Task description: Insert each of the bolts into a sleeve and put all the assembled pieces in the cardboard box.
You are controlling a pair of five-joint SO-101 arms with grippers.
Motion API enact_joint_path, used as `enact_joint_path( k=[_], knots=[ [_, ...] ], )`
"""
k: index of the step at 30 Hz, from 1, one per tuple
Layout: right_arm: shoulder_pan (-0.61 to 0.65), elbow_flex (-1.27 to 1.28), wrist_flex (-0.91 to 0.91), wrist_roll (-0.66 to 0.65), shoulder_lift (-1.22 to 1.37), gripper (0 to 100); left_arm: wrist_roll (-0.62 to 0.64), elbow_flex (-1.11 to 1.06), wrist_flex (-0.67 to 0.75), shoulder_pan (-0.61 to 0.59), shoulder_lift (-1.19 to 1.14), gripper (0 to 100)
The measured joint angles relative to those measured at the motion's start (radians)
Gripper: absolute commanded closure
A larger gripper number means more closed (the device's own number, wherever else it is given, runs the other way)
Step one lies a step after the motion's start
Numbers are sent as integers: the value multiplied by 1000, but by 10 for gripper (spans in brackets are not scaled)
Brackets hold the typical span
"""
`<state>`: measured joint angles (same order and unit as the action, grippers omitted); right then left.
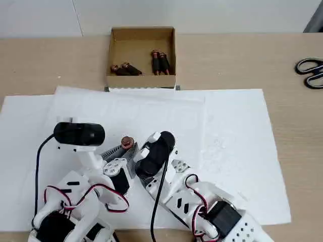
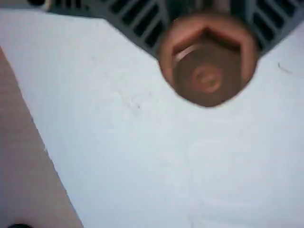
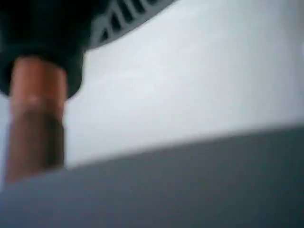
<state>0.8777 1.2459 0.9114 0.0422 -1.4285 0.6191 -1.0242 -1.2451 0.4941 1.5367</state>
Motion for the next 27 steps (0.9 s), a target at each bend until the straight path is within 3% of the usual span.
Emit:
enact_joint_path(
  k=[7, 14, 27],
  knots=[
    [0, 0, 0, 0, 2, 995, -23, -23, 11, -11, 2, 995],
    [6, -3, -6, 2, 0, 995, -23, -57, 83, -107, -2, 995],
    [6, -5, -9, 2, 0, 995, -23, -57, 72, -101, -2, 995]
  ],
)
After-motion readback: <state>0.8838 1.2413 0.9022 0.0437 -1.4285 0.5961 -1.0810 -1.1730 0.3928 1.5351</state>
